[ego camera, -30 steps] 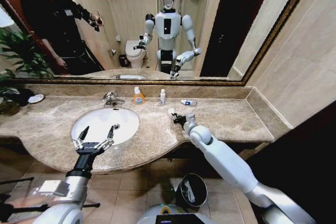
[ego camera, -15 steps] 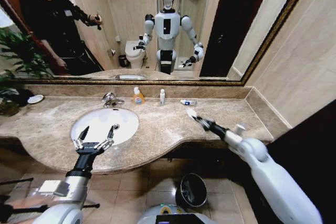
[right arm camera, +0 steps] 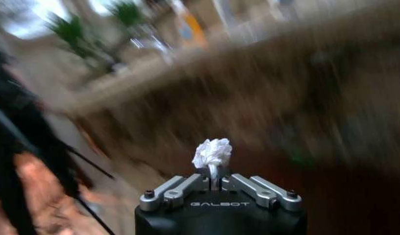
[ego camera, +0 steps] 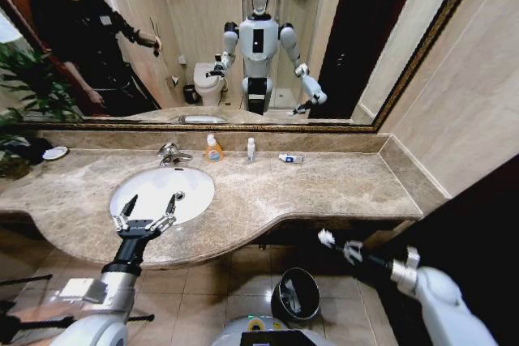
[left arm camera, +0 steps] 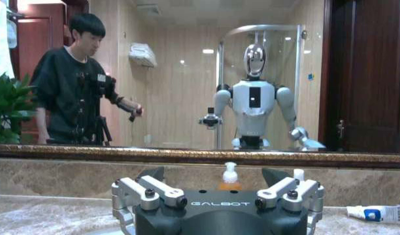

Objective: Pick up the trash from the sink and place it in the trash bin.

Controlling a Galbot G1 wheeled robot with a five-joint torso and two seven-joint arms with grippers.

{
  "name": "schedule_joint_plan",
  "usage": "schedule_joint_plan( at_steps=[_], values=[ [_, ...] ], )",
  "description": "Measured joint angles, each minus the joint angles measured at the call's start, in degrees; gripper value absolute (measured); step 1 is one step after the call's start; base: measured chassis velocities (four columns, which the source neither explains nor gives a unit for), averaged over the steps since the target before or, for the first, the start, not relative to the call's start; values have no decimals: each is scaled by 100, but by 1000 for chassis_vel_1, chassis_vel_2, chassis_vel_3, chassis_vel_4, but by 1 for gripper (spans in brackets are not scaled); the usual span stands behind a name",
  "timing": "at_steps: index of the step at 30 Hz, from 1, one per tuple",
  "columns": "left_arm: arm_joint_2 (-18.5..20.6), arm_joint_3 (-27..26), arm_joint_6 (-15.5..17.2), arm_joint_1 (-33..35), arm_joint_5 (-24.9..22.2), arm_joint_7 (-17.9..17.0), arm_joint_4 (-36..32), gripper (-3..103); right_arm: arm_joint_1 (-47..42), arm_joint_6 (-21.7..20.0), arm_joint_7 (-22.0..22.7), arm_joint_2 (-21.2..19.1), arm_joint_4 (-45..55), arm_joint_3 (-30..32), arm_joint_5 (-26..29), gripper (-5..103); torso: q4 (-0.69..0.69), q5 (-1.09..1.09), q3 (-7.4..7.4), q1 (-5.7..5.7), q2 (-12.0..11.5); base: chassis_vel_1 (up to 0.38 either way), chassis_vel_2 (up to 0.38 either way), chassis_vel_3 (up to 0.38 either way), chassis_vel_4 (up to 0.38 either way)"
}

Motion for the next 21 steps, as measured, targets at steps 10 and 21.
schedule_joint_plan(
  at_steps=[10,21],
  values=[
    [0,1,0,0,0,0,0,100,222,1414,3493,1452,-1407,-166,-2457,5,2,2,0,0,-1,0,0,0,0],
    [0,0,0,0,0,0,0,100,190,1227,4002,1599,-1534,-238,-3097,23,1,0,0,1,-1,0,0,0,0]
  ],
)
